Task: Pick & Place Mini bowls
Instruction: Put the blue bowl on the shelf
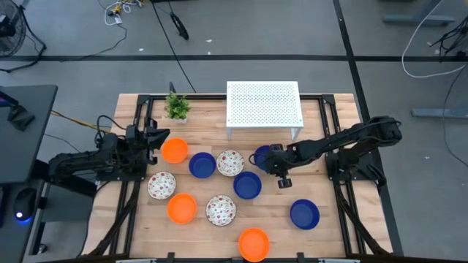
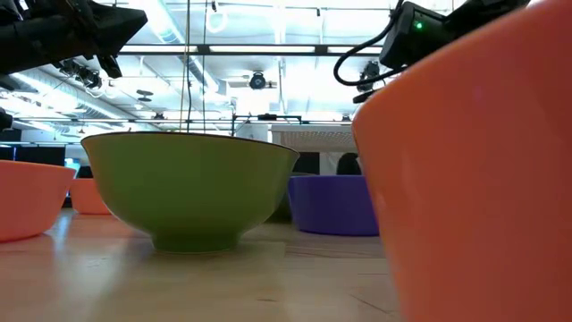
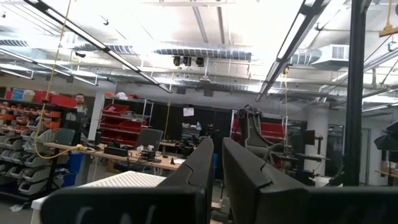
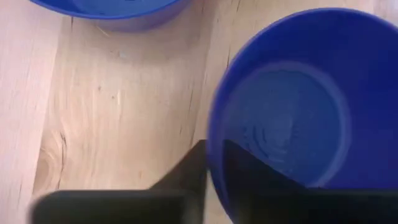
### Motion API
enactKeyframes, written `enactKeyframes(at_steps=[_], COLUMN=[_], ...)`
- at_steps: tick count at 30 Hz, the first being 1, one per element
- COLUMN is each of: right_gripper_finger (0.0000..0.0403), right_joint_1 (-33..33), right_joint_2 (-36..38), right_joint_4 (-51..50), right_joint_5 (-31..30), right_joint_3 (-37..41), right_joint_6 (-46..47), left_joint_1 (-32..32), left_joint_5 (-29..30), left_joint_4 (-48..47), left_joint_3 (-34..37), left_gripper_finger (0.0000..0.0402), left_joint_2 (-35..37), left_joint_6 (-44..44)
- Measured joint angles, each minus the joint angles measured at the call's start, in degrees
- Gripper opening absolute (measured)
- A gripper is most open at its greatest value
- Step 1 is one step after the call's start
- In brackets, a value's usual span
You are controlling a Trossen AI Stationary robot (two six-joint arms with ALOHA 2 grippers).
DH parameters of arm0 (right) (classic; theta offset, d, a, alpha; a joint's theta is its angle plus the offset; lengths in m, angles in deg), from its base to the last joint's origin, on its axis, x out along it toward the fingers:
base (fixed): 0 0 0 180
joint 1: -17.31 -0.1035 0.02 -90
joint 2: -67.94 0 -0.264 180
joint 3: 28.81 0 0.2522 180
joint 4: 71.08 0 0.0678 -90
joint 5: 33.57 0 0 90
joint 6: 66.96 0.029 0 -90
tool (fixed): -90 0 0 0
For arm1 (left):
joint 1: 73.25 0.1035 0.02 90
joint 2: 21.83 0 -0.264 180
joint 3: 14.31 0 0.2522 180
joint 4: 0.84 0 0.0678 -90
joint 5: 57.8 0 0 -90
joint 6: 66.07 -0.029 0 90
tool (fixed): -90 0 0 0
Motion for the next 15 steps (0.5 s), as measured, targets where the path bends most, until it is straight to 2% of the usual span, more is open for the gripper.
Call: enactKeyframes(at_steps=[2,7,11,15], right_gripper_finger=[0.0011,0.0012,0.0006,0.0004], right_joint_1=[0.0,-2.5,-6.4,-8.5], right_joint_2=[0.6,4.1,7.5,8.4], right_joint_4=[-0.4,-4.9,-11.7,-15.6], right_joint_5=[-0.4,0.2,0.1,-2.6], right_joint_3=[0.0,-1.8,-8.9,-20.3], right_joint_6=[-0.1,3.7,5.1,4.1], left_joint_1=[0.0,0.0,0.0,0.0], left_joint_5=[0.0,0.0,0.0,0.0], left_joint_4=[0.0,-0.1,-0.1,-0.1], left_joint_3=[0.0,0.0,0.0,0.0], left_gripper_finger=[0.0039,0.0039,0.0039,0.0039], left_joint_2=[0.0,0.0,0.0,0.0], left_joint_6=[0.0,0.0,0.0,0.0])
